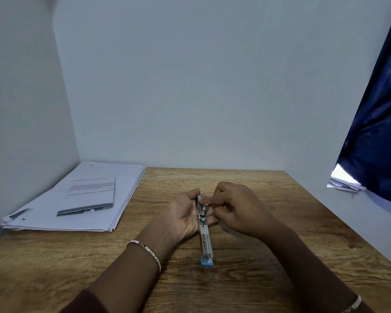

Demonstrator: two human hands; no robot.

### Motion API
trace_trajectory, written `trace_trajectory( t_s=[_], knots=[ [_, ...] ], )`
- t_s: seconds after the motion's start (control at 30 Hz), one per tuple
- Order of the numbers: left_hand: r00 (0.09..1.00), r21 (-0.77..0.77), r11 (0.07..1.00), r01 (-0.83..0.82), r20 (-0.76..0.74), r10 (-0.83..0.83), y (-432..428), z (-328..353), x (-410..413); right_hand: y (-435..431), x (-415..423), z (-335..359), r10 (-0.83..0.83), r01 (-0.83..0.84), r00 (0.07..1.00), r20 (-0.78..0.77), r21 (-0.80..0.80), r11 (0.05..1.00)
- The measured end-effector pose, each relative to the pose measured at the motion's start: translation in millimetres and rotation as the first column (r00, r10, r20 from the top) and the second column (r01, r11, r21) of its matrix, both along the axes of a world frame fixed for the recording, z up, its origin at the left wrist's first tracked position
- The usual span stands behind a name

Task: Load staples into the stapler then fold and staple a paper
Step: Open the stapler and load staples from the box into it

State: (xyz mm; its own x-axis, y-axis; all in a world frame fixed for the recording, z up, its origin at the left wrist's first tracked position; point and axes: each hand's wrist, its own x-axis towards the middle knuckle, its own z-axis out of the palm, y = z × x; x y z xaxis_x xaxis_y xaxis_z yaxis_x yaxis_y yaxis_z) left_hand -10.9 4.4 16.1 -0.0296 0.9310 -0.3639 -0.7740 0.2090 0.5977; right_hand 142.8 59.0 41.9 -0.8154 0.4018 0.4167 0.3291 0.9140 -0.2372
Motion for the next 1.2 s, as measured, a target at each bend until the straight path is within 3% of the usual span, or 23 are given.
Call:
trace_trajectory(
  t_s=[0.3,0.47,0.6,0.77,1.0,1.2],
  knots=[
    [0.999,0.057,0.998,0.017,0.028,-0.019,0,0,-2,-4,-4,-3,-0.041,0.040,0.999,0.031,0.041,0.998],
    [0.998,0.057,0.998,-0.042,0.051,0.039,2,0,-6,-1,-1,-3,-0.029,-0.016,0.982,-0.184,-0.239,0.971],
    [0.993,0.056,0.997,-0.057,0.108,0.051,-5,6,-3,0,0,-1,0.029,-0.178,0.955,-0.295,-0.493,0.852],
    [0.979,0.058,0.996,-0.060,0.200,0.047,-8,9,1,-4,-9,-9,0.028,-0.221,0.924,-0.381,-0.473,0.853],
    [1.000,0.100,0.995,-0.025,0.014,0.024,-9,11,9,-2,-20,-24,-0.167,-0.115,0.873,-0.458,-0.527,0.842],
    [0.995,0.108,0.993,-0.052,0.093,0.042,-8,11,6,-7,-24,-26,-0.132,0.038,0.909,-0.396,-0.237,0.971]
  ],
)
